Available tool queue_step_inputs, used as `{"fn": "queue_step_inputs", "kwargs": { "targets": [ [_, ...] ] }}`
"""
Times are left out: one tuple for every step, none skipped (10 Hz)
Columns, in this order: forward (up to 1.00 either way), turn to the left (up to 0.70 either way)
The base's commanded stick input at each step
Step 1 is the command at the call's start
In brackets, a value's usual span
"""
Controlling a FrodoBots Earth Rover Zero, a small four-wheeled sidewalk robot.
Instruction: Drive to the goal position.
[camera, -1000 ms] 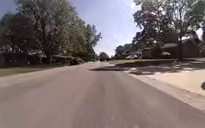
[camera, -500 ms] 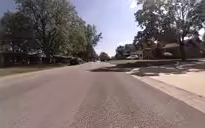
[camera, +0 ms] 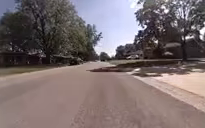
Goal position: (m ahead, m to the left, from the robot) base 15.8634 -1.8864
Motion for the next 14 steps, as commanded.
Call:
{"fn": "queue_step_inputs", "kwargs": {
  "targets": [
    [0.5, 0.0],
    [0.5, 0.0],
    [0.5, 0.0],
    [0.5, 0.0],
    [0.5, 0.0],
    [0.5, 0.0],
    [0.5, 0.0],
    [0.5, 0.0],
    [0.5, 0.0],
    [0.5, 0.0],
    [0.5, 0.0],
    [0.5, 0.0],
    [0.5, 0.0],
    [0.5, 0.0]
  ]
}}
